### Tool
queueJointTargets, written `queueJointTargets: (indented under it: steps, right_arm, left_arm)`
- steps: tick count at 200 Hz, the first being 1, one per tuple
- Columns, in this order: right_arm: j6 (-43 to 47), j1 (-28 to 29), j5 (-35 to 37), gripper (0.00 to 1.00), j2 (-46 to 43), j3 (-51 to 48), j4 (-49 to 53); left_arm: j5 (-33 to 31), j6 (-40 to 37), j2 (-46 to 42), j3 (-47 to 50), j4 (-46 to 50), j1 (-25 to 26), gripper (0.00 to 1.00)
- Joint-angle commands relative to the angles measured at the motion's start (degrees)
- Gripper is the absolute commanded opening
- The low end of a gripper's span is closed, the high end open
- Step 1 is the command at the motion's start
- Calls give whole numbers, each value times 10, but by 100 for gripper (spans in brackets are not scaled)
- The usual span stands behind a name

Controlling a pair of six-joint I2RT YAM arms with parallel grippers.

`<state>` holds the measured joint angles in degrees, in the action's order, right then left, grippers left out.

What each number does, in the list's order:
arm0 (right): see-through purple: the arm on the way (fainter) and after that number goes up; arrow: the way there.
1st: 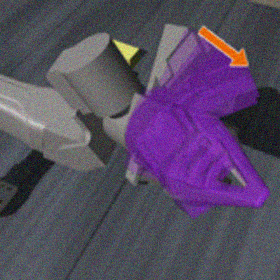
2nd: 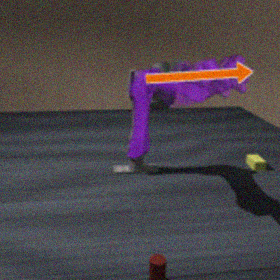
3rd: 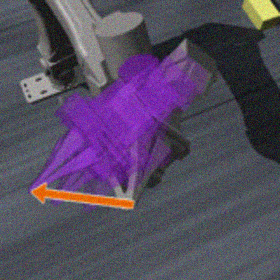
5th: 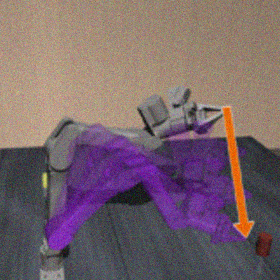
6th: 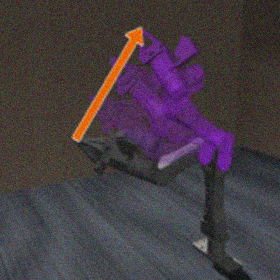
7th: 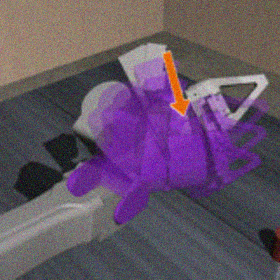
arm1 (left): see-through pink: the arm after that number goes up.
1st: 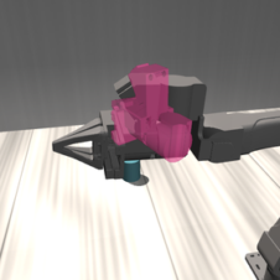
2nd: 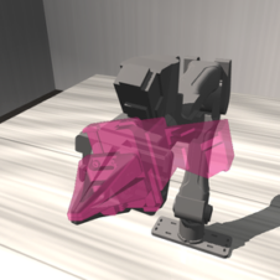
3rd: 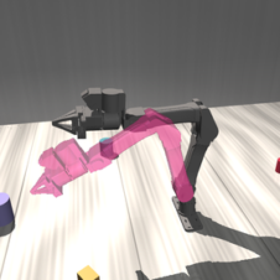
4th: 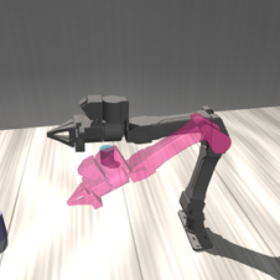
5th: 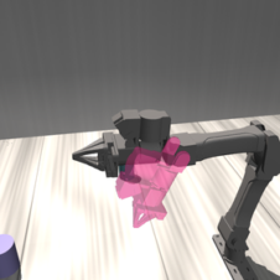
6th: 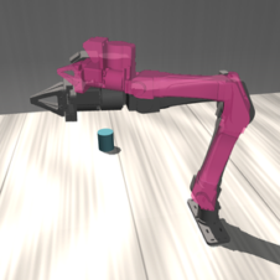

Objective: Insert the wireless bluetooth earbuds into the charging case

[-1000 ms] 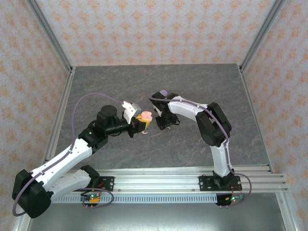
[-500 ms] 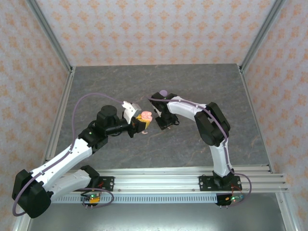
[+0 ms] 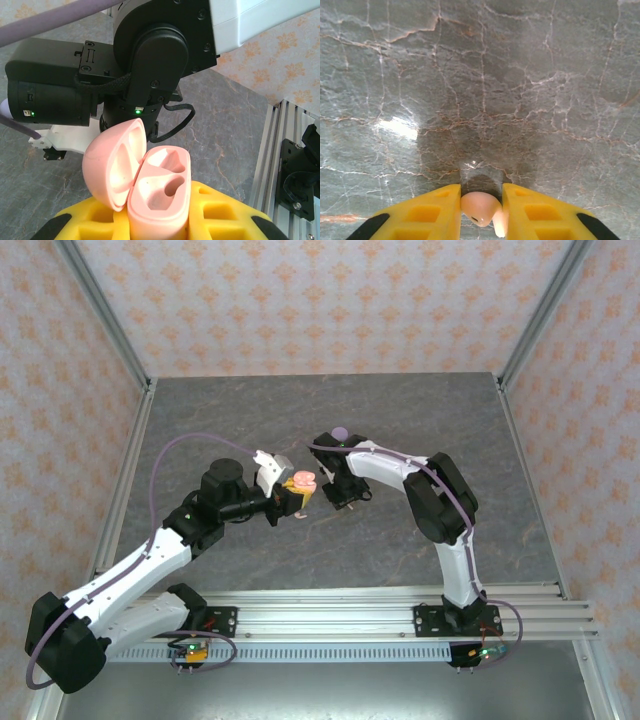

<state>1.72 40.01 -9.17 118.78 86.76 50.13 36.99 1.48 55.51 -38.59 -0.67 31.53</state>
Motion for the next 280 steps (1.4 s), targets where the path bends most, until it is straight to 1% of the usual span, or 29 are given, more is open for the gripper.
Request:
queueJointTargets:
  steps: [1,18,46,85,120,159,226,248,280]
  right_arm:
    - [-13,-2,41,28,12,-4,8]
    - [-13,-2,41,28,12,-9,6]
    - [-23,-2,55,23,16,-14,5]
    - [-44,-10,53,21,5,-29,-8]
    - [-64,-33,44,21,-23,-51,-27]
    - [-87,-68,8,21,-59,-83,-54]
    - [-109,-106,-31,21,-98,-135,-94]
    - [-116,-118,-42,21,-108,-148,-107]
    - [-127,-132,-68,21,-129,-166,-131]
  left_arm:
    - [-3,-2,-8,-22,-3,2,11]
    - [-2,-3,-8,-22,-4,3,11]
    - [-3,-2,-8,-22,-4,2,11]
    - [-3,-2,-4,-25,0,3,11]
    - [-6,-1,4,-31,3,3,11]
    - [-19,4,38,-42,9,3,11]
    - [-46,53,121,-40,-50,4,11]
    - [-56,70,144,-30,-88,7,11]
    - [-61,77,174,-25,-121,10,11]
